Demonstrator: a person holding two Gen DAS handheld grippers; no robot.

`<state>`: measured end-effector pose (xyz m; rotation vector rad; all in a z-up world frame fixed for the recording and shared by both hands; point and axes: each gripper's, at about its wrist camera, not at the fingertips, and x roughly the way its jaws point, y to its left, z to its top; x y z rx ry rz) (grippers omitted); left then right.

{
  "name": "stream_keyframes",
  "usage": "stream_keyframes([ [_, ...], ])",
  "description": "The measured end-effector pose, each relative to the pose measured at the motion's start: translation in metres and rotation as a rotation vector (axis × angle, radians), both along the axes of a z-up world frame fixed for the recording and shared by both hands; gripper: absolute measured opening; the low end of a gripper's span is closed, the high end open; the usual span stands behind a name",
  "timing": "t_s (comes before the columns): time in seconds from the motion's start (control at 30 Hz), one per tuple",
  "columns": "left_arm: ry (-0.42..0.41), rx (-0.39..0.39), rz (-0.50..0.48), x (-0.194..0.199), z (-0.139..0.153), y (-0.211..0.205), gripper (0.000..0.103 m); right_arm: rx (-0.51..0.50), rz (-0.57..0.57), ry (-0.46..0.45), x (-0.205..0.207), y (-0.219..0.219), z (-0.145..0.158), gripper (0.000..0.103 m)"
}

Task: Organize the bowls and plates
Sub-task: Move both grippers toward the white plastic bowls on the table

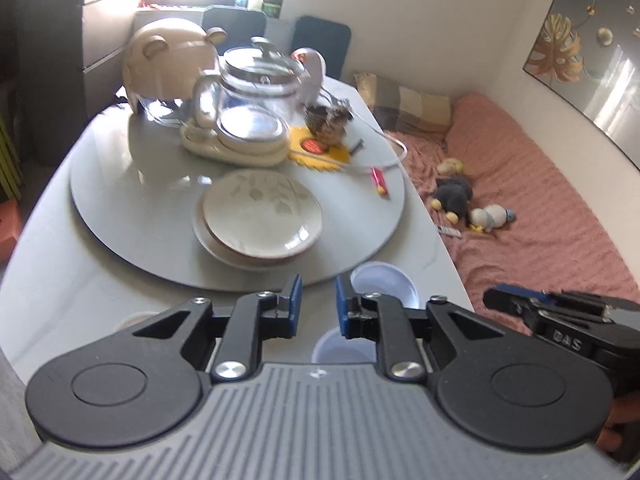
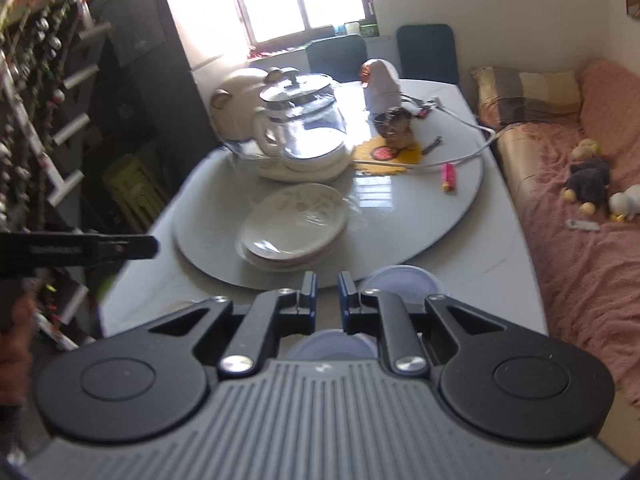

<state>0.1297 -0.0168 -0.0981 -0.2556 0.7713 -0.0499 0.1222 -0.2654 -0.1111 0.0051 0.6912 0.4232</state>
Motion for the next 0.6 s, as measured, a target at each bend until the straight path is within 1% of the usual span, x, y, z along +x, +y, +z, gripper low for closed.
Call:
stream_keyframes([
  [0.03,0.006,0.003,-0.007,0.001,-0.005,-0.003,0.024,-0.005,0.002,-0.009,0.001,-0.003,-0.005,0.015],
  [0.13,0.045,0.011,-0.041,0.013,-0.022,-0.011,0.024,-0.012,-0.014,0.02,0.007,-0.01,-0.019,0.015],
  [0.2,0.068,0.005,-0.063,0.021,-0.034,-0.013,0.027,0.001,-0.011,0.058,0.012,-0.014,-0.031,0.015],
  [0.23,0.081,-0.009,-0.07,0.026,-0.04,-0.012,0.03,0.003,-0.019,0.086,0.015,-0.014,-0.037,0.016],
  [0.27,0.094,-0.031,-0.079,0.031,-0.048,-0.012,0.036,0.003,-0.032,0.114,0.019,-0.015,-0.045,0.016],
  [0.33,0.131,-0.066,-0.068,0.041,-0.064,-0.008,0.04,0.001,-0.046,0.171,0.026,-0.017,-0.06,0.017],
  [0.37,0.145,-0.078,-0.064,0.045,-0.073,-0.007,0.04,0.009,-0.055,0.201,0.03,-0.017,-0.067,0.019],
  [0.43,0.159,-0.084,-0.046,0.052,-0.087,-0.008,0.04,0.048,-0.07,0.251,0.035,-0.021,-0.079,0.03],
  [0.5,0.184,-0.102,-0.043,0.058,-0.1,-0.008,0.04,0.099,-0.082,0.305,0.04,-0.024,-0.09,0.032],
  [0.53,0.192,-0.12,-0.037,0.06,-0.106,-0.007,0.041,0.118,-0.087,0.325,0.043,-0.024,-0.096,0.035],
  [0.6,0.219,-0.167,-0.031,0.064,-0.12,-0.005,0.045,0.13,-0.108,0.359,0.048,-0.023,-0.106,0.039],
])
